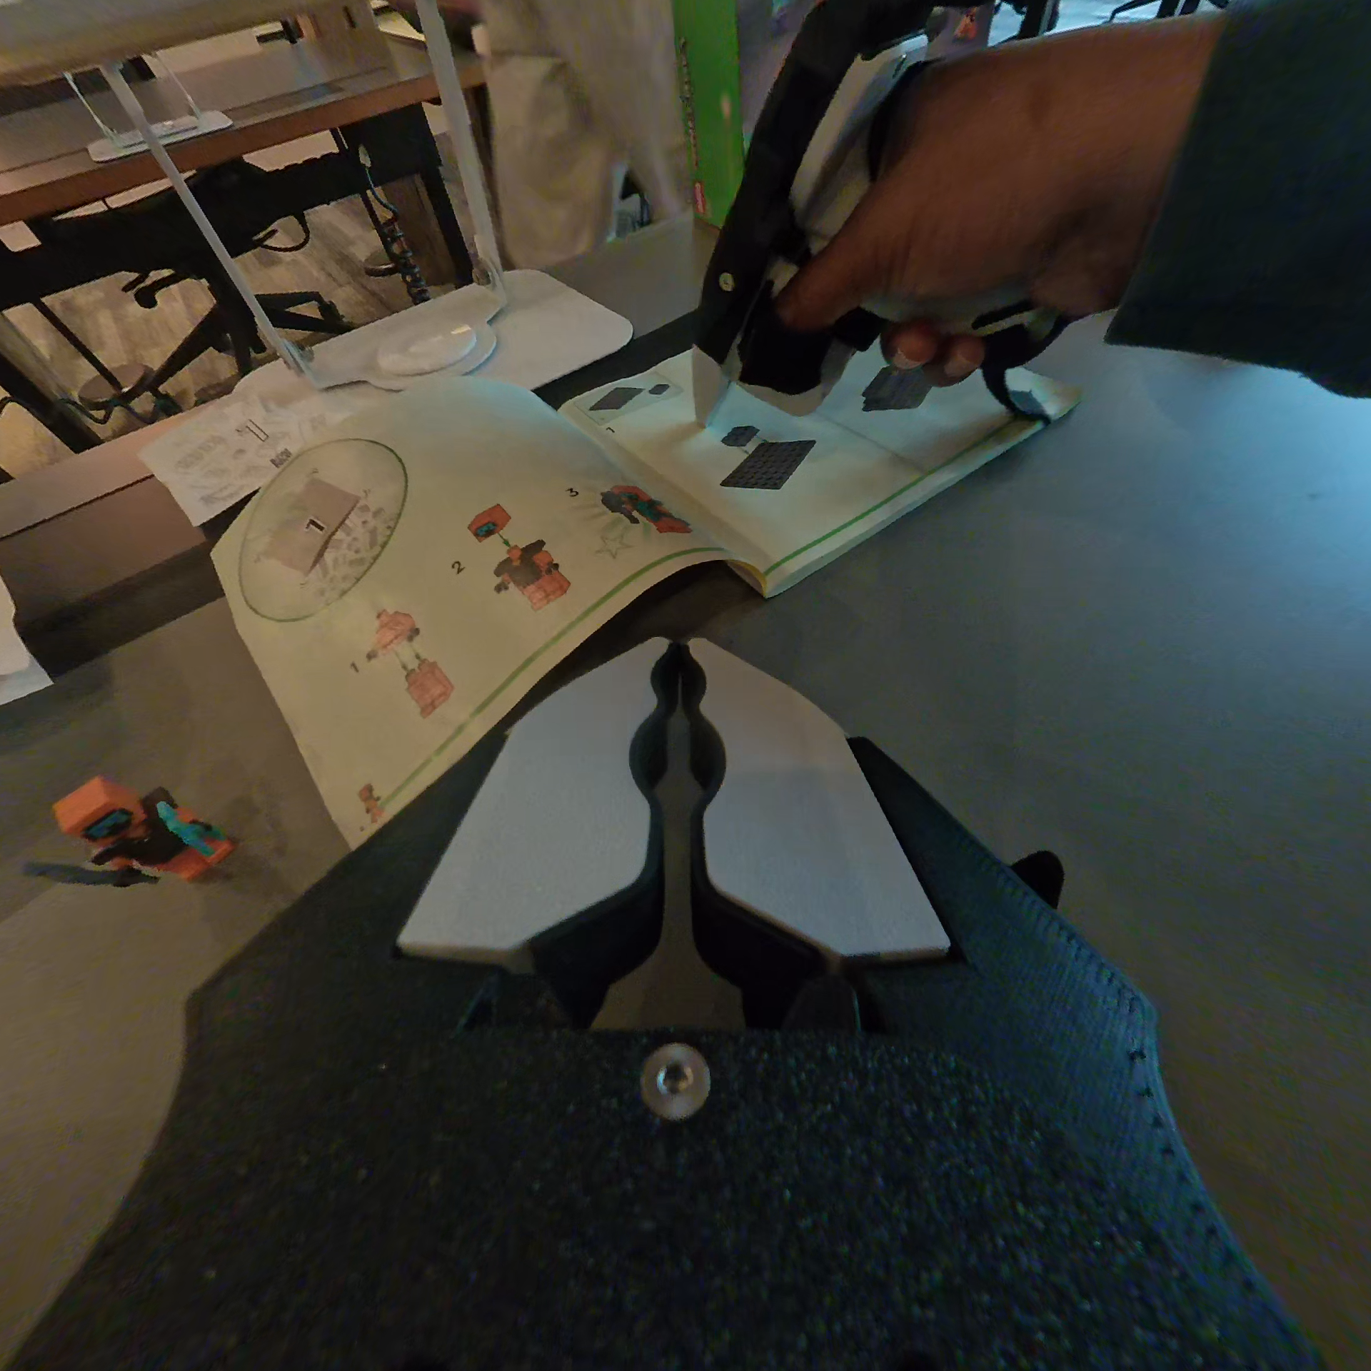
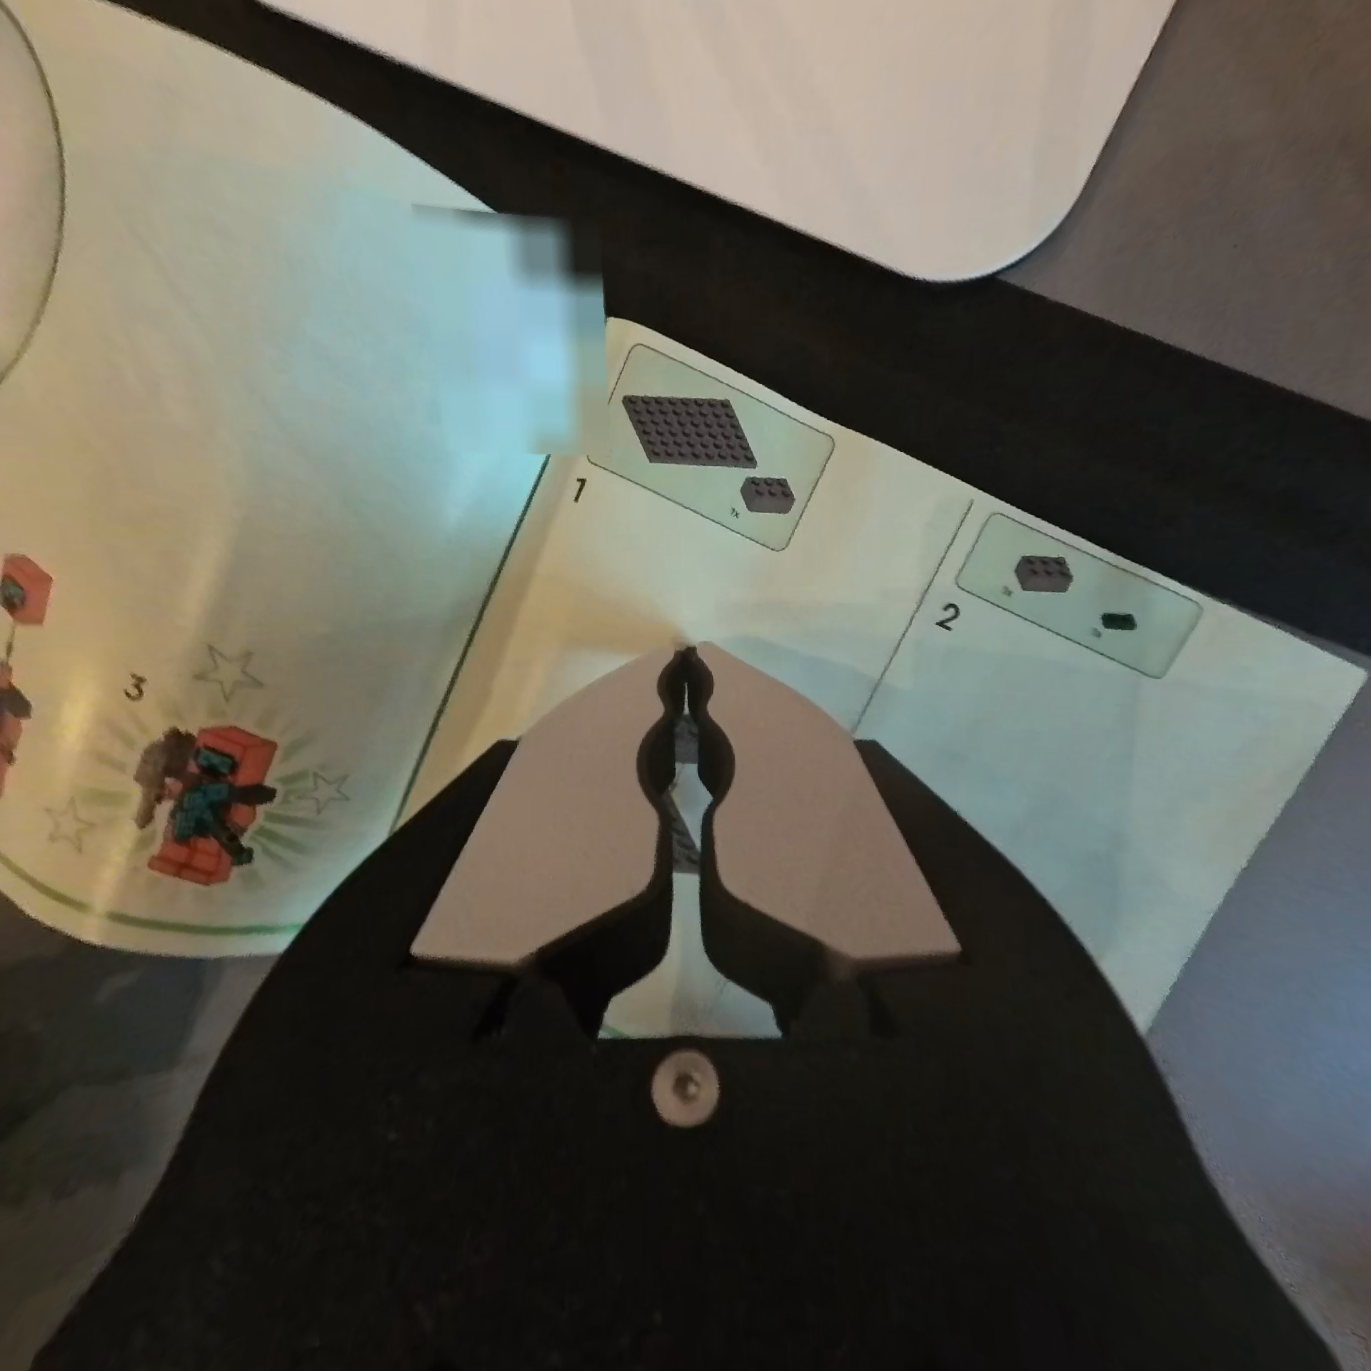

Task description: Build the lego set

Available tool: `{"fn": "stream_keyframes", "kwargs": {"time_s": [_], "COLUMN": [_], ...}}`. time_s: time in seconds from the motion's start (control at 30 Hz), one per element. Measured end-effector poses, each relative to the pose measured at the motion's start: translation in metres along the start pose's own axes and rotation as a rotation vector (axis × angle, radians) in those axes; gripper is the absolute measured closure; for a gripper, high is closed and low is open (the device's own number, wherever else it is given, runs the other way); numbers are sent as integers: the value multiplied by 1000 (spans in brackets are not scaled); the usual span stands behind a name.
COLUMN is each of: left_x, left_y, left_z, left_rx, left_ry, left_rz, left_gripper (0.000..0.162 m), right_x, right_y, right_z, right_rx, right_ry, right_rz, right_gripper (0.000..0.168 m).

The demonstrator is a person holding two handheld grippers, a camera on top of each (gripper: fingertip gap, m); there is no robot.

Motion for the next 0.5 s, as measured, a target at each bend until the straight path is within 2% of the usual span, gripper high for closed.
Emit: {"fn": "stream_keyframes", "kwargs": {"time_s": [0.5], "left_x": [2], "left_y": [0], "left_z": [1], "left_rx": [2], "left_ry": [-5], "left_rz": [-8], "left_gripper": [162], "right_x": [-5], "right_y": [2], "right_z": [-2], "right_rx": [33], "right_ry": [-2], "right_rz": [-72], "right_gripper": [168]}}
Point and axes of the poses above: each gripper's, where its closed fingertips meet, z back along the fingers, y out of its top, x = y × z across the jaws, the point moved 5 cm from there along z, back along the fingers, and after that the axes turned 13 degrees about -x, right-handed, at the moved point
